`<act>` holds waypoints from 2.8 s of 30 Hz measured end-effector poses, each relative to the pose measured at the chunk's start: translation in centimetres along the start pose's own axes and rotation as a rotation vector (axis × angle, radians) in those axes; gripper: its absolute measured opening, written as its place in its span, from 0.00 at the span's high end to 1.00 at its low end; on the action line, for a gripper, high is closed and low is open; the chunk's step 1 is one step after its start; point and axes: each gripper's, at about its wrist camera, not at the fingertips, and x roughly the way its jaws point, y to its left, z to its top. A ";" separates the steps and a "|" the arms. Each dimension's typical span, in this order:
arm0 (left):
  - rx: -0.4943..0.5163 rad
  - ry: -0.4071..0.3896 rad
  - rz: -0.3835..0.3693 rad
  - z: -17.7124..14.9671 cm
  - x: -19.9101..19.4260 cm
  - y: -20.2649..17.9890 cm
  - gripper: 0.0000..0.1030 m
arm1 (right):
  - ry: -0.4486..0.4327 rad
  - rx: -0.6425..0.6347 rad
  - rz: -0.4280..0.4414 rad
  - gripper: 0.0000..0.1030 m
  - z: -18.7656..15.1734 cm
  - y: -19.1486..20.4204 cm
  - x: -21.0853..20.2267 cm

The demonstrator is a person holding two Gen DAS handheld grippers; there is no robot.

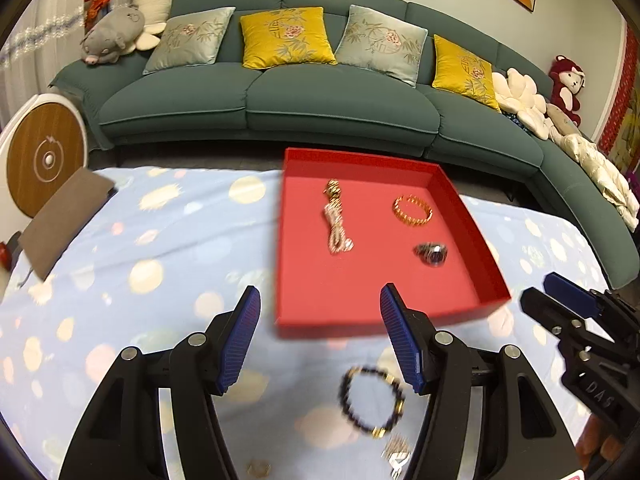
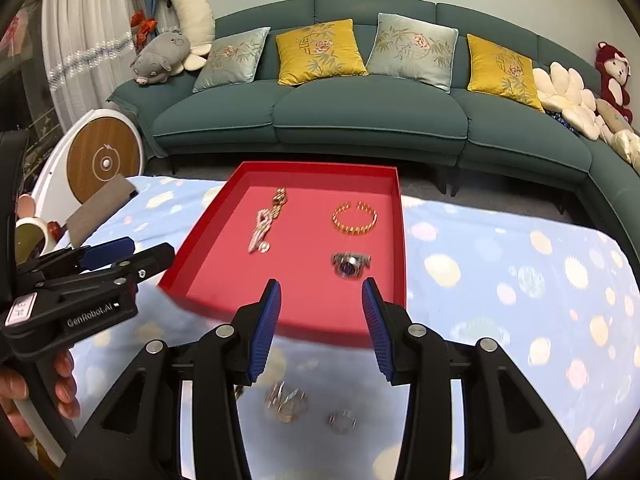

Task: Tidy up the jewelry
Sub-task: 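Open both tools to drop the pearls and silver watch in the box, then grasp the black bead bracelet with the left tool and lift it, then carry the black bead bracelet with the left tool while the right tool grasps a gold ring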

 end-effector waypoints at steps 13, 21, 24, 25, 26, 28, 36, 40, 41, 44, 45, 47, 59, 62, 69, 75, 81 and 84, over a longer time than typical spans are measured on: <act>-0.125 0.106 0.024 -10.1 -2.1 4.4 0.41 | 0.068 0.115 -0.013 0.56 -9.4 -2.2 -5.5; -0.079 0.134 -0.008 -11.8 -0.2 2.8 0.41 | 0.133 0.092 -0.007 0.56 -11.2 -1.9 -3.1; -0.057 0.127 -0.043 -11.3 0.2 1.5 0.41 | 0.134 0.080 -0.014 0.56 -10.9 -1.4 -2.4; -0.055 0.128 -0.049 -11.1 0.4 1.1 0.41 | 0.134 0.078 -0.014 0.56 -10.8 -1.4 -2.2; -0.054 0.132 -0.056 -10.9 0.7 0.7 0.41 | 0.135 0.077 -0.016 0.56 -10.7 -1.3 -1.9; -0.055 0.140 -0.066 -10.5 1.5 0.1 0.41 | 0.139 0.080 -0.015 0.56 -10.6 -1.3 -1.6; -0.063 0.139 -0.032 -9.1 5.1 -0.8 0.43 | 0.155 0.066 -0.011 0.56 -10.7 -0.9 -0.7; -0.029 0.106 0.000 -8.9 5.7 -1.6 0.56 | 0.163 0.066 -0.015 0.56 -10.6 -1.1 -0.3; -0.018 0.099 0.007 -8.9 5.8 -1.8 0.61 | 0.165 0.068 -0.017 0.56 -10.6 -1.2 -0.1; 0.009 0.076 0.026 -9.0 6.0 -2.4 0.75 | 0.166 0.070 -0.021 0.56 -10.5 -1.3 0.4; 0.015 0.073 0.024 -9.0 6.0 -2.6 0.79 | 0.166 0.068 -0.023 0.56 -10.5 -1.3 0.6; 0.015 0.073 0.013 -9.0 6.0 -2.5 0.95 | 0.164 0.064 -0.026 0.56 -10.4 -1.3 0.9; -0.024 0.054 -0.027 -8.3 3.6 -0.5 0.95 | 0.164 0.058 -0.041 0.56 -9.9 -1.2 2.6; -0.041 0.034 -0.041 -7.8 2.0 0.7 0.95 | 0.163 0.061 -0.024 0.56 -9.8 -0.9 2.6; -0.063 0.023 -0.050 -8.0 -0.6 3.5 0.95 | 0.165 0.035 0.020 0.56 -9.3 1.4 3.2; -0.061 0.017 -0.051 -8.6 -1.9 5.2 0.95 | 0.181 0.020 0.098 0.56 -9.4 4.2 3.2; -0.087 0.016 -0.051 -8.6 -2.3 6.8 0.95 | 0.204 -0.055 0.127 0.58 -11.0 6.8 2.7; -0.095 0.012 -0.054 -8.5 -2.6 7.0 0.95 | 0.177 -0.074 0.083 0.58 -10.7 6.3 2.5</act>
